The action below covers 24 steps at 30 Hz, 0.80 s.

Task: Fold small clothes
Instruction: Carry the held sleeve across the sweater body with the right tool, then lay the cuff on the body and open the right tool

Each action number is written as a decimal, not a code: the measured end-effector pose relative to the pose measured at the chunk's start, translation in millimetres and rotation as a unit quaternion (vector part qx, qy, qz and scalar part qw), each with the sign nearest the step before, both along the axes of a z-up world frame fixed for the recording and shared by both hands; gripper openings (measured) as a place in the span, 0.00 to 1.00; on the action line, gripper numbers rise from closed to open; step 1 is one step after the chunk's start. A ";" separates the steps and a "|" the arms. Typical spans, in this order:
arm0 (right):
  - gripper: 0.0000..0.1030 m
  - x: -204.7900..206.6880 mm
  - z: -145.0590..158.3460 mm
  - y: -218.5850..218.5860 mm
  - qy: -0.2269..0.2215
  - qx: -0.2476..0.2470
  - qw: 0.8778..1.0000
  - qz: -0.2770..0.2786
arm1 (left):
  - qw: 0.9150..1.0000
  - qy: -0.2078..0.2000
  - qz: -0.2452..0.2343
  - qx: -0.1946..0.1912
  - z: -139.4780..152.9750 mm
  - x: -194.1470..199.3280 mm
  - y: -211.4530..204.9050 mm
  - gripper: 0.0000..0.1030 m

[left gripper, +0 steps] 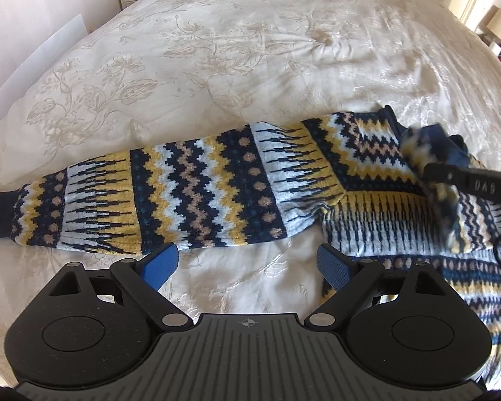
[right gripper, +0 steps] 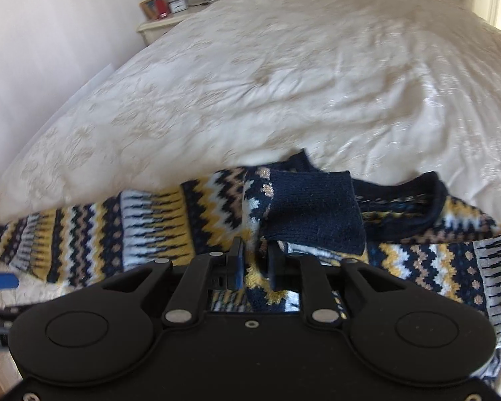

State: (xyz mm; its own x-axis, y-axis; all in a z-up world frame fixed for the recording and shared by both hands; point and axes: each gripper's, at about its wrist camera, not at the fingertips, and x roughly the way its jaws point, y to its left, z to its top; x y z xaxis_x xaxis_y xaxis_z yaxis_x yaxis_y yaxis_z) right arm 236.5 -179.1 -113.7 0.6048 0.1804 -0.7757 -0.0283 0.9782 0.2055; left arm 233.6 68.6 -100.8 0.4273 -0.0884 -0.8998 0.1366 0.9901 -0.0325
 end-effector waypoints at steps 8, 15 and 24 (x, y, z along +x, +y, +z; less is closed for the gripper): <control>0.53 -21.6 -2.4 3.4 -0.002 0.009 1.000 0.026 | 1.000 -0.005 -0.002 -0.017 -4.8 1.1 -22.9 0.88; 0.53 -54.4 -5.9 -46.5 0.021 0.010 1.000 -0.019 | 0.999 -0.005 -0.026 -0.018 -12.5 10.6 -69.7 0.88; 0.55 -88.0 -18.3 -102.7 0.051 0.020 0.996 -0.072 | 0.997 -0.006 -0.081 0.013 -38.0 31.2 -163.5 0.88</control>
State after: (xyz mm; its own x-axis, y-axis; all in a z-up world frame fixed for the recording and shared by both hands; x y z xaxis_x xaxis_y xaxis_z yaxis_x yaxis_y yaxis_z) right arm 148.4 -281.8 -132.0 0.5450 0.1289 -0.8285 0.1346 0.9619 0.2381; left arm 264.8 -94.9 -138.8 0.4196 -0.1336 -0.8978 0.2945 0.9557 -0.0046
